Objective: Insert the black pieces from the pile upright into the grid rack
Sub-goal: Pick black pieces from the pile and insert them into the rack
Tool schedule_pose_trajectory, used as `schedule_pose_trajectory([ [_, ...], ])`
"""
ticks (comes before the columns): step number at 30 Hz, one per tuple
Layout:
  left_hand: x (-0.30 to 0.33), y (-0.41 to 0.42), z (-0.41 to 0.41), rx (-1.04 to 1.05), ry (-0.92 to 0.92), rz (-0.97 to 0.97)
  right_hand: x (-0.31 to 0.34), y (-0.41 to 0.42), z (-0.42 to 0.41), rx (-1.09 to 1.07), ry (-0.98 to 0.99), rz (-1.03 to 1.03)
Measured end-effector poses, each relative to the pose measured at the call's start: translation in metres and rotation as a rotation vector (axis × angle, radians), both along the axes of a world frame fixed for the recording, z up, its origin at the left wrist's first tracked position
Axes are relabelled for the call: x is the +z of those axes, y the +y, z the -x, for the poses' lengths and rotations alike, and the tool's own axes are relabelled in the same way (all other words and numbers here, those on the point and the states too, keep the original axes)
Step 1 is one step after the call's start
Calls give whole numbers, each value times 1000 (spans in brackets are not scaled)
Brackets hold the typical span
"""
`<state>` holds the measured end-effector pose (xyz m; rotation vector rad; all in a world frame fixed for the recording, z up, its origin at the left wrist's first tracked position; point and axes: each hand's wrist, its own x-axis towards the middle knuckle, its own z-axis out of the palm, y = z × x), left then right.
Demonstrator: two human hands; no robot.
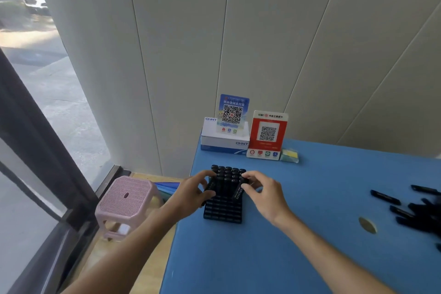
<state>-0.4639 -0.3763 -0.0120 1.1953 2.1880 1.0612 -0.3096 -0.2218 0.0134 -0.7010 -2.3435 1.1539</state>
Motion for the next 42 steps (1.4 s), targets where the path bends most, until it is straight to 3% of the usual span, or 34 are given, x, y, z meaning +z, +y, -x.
schedule_pose_trajectory([
  [12, -7, 0, 18, 9, -34, -69, -9, -7, 31, 80, -67, -114],
  [26, -24, 12, 22, 38, 64, -91, -33, -1, 37, 87, -91, -152],
  [34, -27, 22, 24, 32, 92, -110, -37, -4, 45, 123, -170, -379],
  [42, -30, 22, 24, 14, 149, -117, -37, -9, 51, 115, -141, -476],
])
